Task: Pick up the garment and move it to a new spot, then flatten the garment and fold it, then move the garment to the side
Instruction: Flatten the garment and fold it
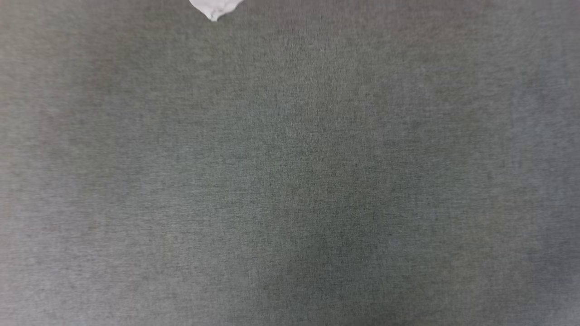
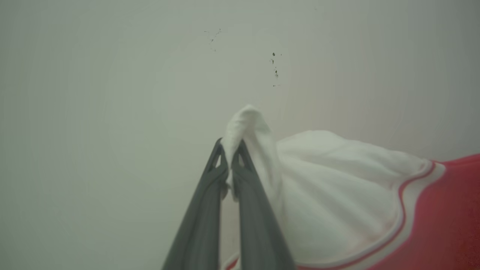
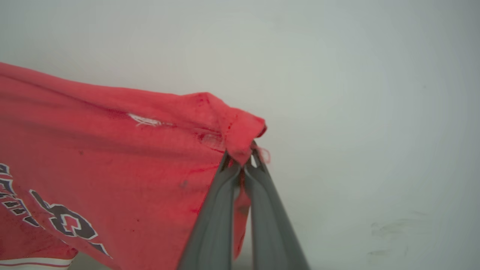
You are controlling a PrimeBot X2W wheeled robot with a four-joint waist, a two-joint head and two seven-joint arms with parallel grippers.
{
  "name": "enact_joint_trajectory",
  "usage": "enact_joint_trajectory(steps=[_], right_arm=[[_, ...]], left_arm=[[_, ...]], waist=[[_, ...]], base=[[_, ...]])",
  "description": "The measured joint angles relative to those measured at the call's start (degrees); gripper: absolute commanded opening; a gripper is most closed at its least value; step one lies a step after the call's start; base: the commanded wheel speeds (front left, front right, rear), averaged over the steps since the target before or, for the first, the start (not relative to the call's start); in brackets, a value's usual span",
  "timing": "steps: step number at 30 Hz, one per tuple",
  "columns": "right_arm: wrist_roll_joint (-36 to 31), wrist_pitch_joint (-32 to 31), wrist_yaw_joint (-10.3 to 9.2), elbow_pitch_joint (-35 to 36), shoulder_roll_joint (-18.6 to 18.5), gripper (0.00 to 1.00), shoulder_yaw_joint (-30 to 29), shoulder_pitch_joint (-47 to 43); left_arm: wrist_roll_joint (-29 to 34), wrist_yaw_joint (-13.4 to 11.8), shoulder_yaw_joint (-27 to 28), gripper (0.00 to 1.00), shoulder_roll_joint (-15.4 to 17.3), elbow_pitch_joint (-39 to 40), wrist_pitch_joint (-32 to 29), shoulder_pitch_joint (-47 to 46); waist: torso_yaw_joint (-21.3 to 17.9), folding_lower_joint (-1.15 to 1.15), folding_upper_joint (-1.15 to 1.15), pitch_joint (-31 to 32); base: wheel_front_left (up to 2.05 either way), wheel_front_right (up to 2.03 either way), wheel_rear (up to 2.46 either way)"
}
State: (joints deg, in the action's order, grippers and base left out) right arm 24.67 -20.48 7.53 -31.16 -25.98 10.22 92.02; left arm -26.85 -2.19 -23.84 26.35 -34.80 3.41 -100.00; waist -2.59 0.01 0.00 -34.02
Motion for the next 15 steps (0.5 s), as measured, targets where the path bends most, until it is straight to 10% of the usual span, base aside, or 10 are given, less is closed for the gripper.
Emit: enact_joint_trajectory(steps=[15], right_arm=[[2.86, 3.44, -0.01, -5.33, 2.22, 0.00, 5.01, 1.36]], left_arm=[[-2.23, 1.22, 0.05, 0.00, -1.77, -6.81, 2.83, 1.16]], waist=[[-0.66, 0.00, 0.00, -9.39]], base=[[0.00, 0.00, 0.00]])
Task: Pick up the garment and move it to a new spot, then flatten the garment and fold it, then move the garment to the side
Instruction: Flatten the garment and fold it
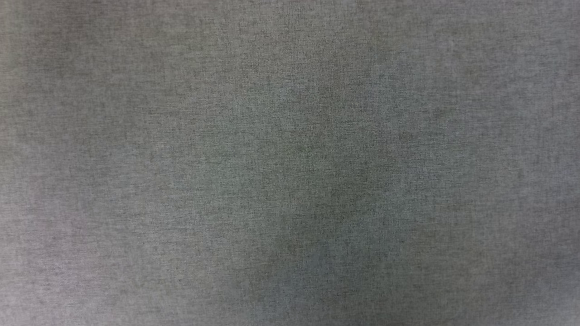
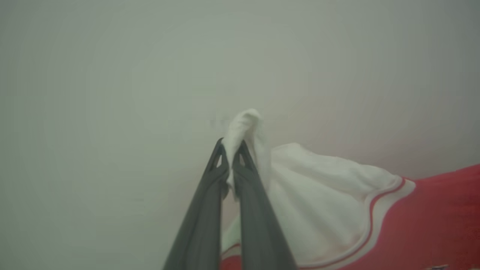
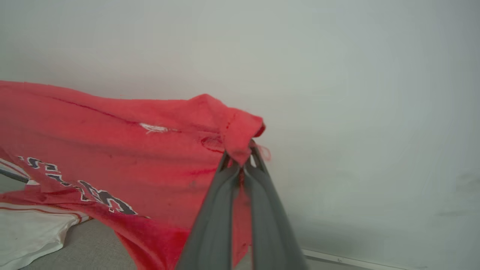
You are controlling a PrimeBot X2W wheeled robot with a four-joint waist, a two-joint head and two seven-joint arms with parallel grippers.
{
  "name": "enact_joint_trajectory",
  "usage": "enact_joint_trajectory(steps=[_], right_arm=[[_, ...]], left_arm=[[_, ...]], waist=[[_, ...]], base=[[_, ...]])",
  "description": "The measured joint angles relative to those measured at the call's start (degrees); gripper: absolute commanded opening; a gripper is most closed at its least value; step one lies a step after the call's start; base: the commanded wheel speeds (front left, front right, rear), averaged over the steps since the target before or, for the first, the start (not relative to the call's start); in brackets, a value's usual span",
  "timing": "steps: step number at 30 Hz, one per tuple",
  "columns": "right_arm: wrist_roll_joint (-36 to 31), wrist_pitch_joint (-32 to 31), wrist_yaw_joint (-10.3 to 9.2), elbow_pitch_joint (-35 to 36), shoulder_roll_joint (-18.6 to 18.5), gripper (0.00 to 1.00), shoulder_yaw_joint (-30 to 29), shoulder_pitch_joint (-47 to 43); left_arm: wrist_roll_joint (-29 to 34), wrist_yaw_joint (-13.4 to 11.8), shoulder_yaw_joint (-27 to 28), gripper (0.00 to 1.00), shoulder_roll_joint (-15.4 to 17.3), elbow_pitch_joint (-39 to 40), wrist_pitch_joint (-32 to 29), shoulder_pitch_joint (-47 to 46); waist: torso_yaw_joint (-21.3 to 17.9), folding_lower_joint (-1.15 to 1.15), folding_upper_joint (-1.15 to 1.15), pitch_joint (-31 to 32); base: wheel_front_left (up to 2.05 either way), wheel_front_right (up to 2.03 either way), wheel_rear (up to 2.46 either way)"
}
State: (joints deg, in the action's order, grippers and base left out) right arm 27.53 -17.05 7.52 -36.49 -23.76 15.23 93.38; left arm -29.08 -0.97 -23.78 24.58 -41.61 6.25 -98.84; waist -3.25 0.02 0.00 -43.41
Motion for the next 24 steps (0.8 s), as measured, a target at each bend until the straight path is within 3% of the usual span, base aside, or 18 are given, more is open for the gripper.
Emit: enact_joint_trajectory(steps=[6, 10, 19, 24], right_arm=[[2.19, 1.69, 0.00, -3.28, 0.82, 0.00, 2.05, -1.60], [5.11, 4.57, 0.00, -5.80, 1.15, 0.00, 4.91, -9.18], [12.89, 8.58, 0.00, -6.02, -0.90, 0.00, 11.16, -31.44], [16.52, 10.62, 0.02, -3.35, -2.19, 0.00, 13.05, -43.87]], left_arm=[[-1.93, 1.43, 0.03, 0.00, -1.79, -3.75, 2.14, 3.44], [-4.50, 3.11, 0.42, 0.00, -3.48, -7.65, 5.41, 11.59], [-10.28, 6.05, 2.97, 0.00, -5.68, -8.89, 8.50, 35.71], [-11.51, 5.93, 5.05, 0.00, -5.26, -5.17, 8.65, 51.12]], waist=[[0.55, 0.00, 0.00, 0.89], [1.36, -0.01, 0.00, 4.14], [2.75, -0.02, 0.00, 15.33], [3.46, -0.03, 0.00, 22.56]], base=[[0.00, 0.00, 0.00], [0.00, 0.00, 0.00], [0.00, 0.00, 0.00], [0.00, 0.00, 0.00]])
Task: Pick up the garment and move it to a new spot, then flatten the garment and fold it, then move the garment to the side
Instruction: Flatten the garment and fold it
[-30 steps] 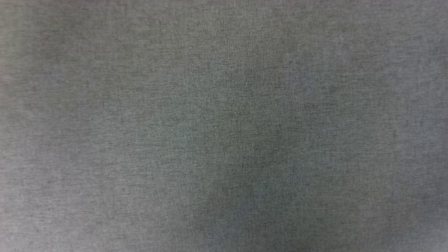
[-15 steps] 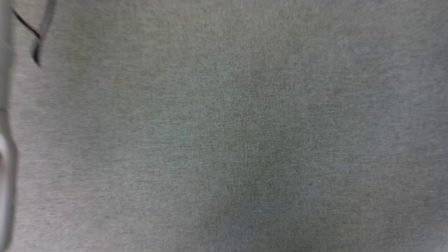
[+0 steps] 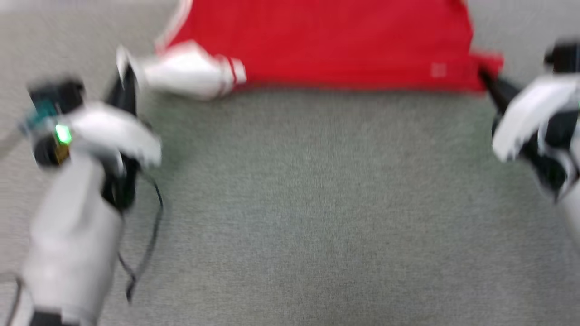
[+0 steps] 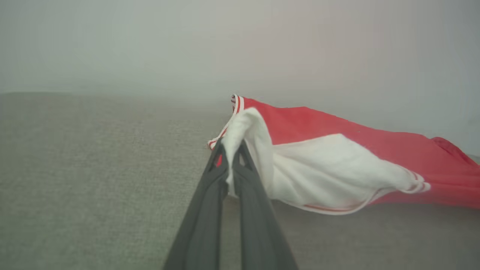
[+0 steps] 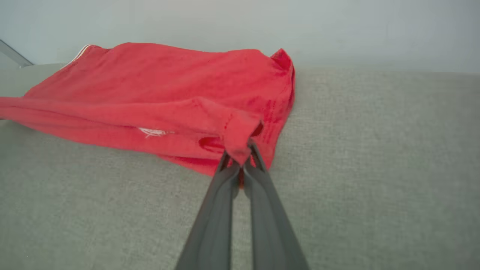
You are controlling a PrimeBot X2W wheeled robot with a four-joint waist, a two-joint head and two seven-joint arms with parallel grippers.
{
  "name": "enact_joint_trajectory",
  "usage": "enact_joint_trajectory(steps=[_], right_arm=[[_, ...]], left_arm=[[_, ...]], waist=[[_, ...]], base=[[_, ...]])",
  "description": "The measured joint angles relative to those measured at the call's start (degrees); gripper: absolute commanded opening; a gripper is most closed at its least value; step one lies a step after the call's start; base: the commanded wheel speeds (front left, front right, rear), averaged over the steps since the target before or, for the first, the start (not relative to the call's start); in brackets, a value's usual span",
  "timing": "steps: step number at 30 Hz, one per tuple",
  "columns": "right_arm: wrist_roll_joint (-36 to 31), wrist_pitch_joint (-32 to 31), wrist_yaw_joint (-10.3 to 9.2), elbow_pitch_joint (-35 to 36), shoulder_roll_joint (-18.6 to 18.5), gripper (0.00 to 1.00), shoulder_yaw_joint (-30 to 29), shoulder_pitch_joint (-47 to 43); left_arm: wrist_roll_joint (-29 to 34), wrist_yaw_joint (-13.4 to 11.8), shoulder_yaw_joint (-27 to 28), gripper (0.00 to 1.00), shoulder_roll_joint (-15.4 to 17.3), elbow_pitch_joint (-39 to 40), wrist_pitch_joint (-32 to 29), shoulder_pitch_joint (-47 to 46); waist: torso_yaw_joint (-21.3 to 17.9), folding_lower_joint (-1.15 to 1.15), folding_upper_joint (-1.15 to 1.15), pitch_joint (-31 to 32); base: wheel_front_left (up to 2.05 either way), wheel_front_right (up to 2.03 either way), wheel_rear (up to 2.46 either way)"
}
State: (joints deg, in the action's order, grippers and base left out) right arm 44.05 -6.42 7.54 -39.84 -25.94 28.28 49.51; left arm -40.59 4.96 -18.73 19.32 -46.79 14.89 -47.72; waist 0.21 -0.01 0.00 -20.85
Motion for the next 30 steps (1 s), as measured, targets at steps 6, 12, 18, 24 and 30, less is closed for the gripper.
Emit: enact_joint_trajectory(steps=[6, 12, 18, 24, 30], right_arm=[[1.93, 2.02, 0.02, 3.99, -1.60, 0.00, -0.31, -13.09], [1.23, 1.75, 0.04, 9.04, -2.69, 0.00, -3.16, -25.62], [-1.27, -1.97, 0.11, 14.93, -2.78, 0.00, -8.29, -38.21], [-4.54, -8.51, 0.11, 22.63, -0.08, 0.00, -17.22, -50.50], [-11.96, -18.91, 0.01, 33.33, 5.57, 0.00, -23.13, -54.19]], left_arm=[[-0.57, -2.01, 1.97, 0.00, 0.53, 7.09, 0.01, 17.83], [-2.53, -6.31, 3.37, 0.00, 2.35, 16.48, -0.86, 34.20], [-4.55, -13.21, 4.60, 0.00, 3.93, 31.30, -5.45, 49.03], [-6.17, -20.08, 5.70, 0.00, 6.34, 45.15, -12.06, 59.96], [-5.22, -23.04, 5.31, 0.00, 7.64, 52.57, -14.29, 60.46]], waist=[[0.71, -0.01, 0.00, 7.93], [0.73, -0.01, 0.00, 14.06], [0.31, -0.01, 0.00, 18.01], [0.64, -0.01, 0.00, 20.57], [-0.31, 0.00, 0.00, 20.29]], base=[[0.00, 0.00, 0.00], [0.00, 0.00, 0.00], [0.00, 0.00, 0.00], [0.00, 0.00, 0.00], [0.00, 0.00, 0.00]])
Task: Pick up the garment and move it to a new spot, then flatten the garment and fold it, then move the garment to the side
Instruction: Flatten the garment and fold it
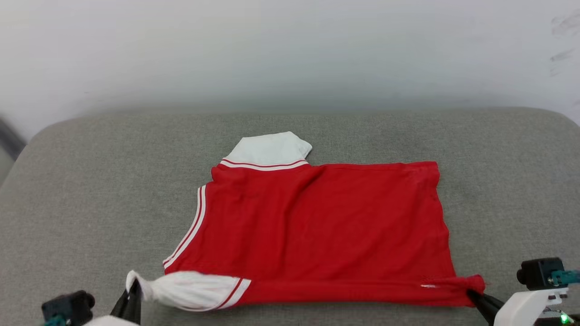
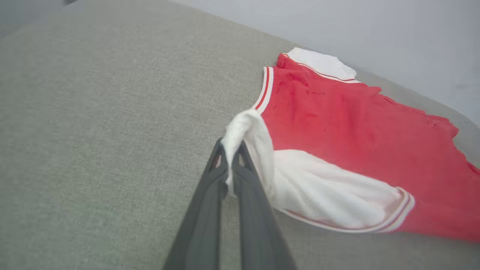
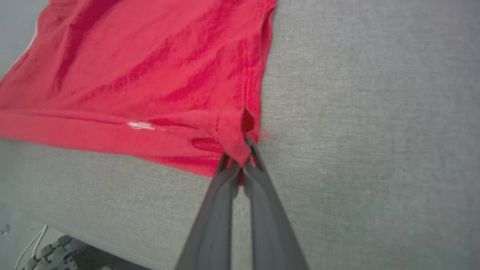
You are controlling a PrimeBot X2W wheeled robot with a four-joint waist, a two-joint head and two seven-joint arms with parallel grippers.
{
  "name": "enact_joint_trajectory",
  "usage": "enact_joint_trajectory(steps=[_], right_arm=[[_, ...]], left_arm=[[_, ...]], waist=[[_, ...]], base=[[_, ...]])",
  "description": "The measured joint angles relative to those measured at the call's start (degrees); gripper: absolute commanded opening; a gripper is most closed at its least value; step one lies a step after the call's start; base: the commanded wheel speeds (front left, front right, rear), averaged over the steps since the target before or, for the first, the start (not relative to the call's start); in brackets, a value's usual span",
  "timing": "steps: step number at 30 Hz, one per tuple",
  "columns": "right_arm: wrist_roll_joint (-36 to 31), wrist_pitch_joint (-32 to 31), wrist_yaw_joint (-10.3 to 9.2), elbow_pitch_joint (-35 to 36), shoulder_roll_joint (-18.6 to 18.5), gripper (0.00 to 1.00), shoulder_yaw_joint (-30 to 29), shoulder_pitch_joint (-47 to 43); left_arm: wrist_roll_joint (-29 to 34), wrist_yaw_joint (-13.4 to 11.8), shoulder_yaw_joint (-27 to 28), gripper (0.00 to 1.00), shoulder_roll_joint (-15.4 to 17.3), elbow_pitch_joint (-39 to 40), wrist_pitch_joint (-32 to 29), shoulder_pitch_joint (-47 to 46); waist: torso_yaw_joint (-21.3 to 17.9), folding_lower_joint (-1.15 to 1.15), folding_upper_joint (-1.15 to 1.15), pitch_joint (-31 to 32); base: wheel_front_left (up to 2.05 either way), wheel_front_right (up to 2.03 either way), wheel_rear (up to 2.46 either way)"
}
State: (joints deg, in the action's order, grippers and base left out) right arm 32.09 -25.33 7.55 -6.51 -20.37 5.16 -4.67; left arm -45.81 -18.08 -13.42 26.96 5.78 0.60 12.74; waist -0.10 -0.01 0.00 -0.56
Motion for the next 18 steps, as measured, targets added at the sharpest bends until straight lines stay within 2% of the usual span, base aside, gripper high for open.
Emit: enact_joint_trajectory(steps=[4, 8, 18], right_arm=[[-2.14, -2.46, -0.03, 0.64, 1.75, 0.00, -0.86, 3.48], [-3.02, -3.15, -0.03, -1.20, 1.98, 0.00, -0.42, 8.94], [-2.61, 1.12, -0.03, -12.66, 0.80, 0.00, 2.65, 20.57]], left_arm=[[1.35, 2.16, -2.33, 0.00, -0.52, -1.32, -0.82, -8.11], [1.82, 5.11, -3.93, 0.00, -1.79, -6.44, -0.92, -16.03], [1.96, 11.15, -5.75, 0.00, -6.56, -21.79, 3.26, -29.61]], waist=[[0.05, 0.01, 0.00, -1.63], [0.12, 0.01, 0.00, -4.04], [0.33, 0.02, 0.00, -10.78]], base=[[0.00, 0.00, 0.00], [0.00, 0.00, 0.00], [0.00, 0.00, 0.00]])
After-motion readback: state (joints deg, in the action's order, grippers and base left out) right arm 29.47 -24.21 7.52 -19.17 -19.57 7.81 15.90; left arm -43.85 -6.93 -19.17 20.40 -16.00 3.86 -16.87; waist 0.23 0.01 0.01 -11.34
